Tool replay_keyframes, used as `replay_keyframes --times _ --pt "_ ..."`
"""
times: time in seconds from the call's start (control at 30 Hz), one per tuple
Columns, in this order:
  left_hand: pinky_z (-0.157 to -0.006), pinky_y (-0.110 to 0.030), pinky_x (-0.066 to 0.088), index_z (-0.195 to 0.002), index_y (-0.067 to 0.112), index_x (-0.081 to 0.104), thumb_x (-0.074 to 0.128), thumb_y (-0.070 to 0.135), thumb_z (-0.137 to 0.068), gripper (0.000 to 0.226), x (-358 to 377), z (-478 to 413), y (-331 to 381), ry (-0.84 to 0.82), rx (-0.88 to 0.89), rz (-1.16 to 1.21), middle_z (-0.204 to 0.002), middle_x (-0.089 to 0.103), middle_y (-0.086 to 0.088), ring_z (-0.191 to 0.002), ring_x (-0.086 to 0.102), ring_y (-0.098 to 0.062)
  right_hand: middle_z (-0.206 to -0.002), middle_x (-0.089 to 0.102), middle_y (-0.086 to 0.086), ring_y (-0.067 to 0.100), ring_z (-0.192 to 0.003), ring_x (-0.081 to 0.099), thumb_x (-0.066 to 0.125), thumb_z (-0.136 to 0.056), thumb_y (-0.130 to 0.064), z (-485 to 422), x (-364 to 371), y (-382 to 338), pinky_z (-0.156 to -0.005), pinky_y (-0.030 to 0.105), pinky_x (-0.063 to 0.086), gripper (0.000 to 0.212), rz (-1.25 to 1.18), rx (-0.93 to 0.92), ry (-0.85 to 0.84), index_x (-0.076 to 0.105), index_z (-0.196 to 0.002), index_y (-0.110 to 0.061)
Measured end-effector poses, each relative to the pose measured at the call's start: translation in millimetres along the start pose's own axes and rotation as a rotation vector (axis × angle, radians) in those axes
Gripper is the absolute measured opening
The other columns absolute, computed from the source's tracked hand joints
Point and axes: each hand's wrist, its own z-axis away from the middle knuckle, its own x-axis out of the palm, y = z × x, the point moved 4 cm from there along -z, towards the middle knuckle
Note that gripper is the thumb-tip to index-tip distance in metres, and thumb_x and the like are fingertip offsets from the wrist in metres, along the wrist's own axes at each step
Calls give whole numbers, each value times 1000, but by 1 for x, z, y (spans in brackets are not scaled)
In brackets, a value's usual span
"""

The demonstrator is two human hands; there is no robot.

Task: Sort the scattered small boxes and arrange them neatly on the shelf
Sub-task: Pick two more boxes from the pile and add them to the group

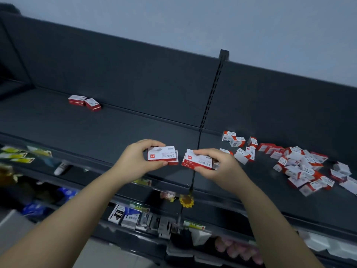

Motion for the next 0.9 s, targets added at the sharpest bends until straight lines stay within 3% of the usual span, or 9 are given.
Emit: replay_keyframes --times 0.13,0.5,0.63,0.9 --pt "-80 -15 51 -111 29 68 86 24 -72 43 -55 4 -20 -2 15 -30 -106 67 15 -100 61 1 -108 64 -20 1 -95 62 78 -82 -21 -27 38 -34 -76 23 55 38 -4 -19 -5 68 -113 -40" --pt "-82 -11 46 -106 31 69 87 24 -70 40 -236 11 -106 23 -3 -102 -105 68 16 -99 62 0 -106 65 -23 3 -98 61 80 -81 -24 -121 189 -122 -81 26 53 38 -41 -60 0 68 -112 -42" --pt "-79 -6 43 -107 29 69 87 24 -70 41 -273 10 -132 30 -24 -121 -105 67 15 -100 60 2 -108 64 -24 -1 -101 59 80 -81 -25 -150 225 -139 -82 22 52 40 -37 -60 -32 66 -111 -48" --pt "-82 -10 46 -107 30 69 87 25 -71 41 -299 -24 -179 38 -63 -84 -106 67 14 -99 62 1 -116 62 -30 -5 -110 56 78 -83 -25 -210 261 -140 -86 14 48 41 -20 -70 -80 64 -115 -46"
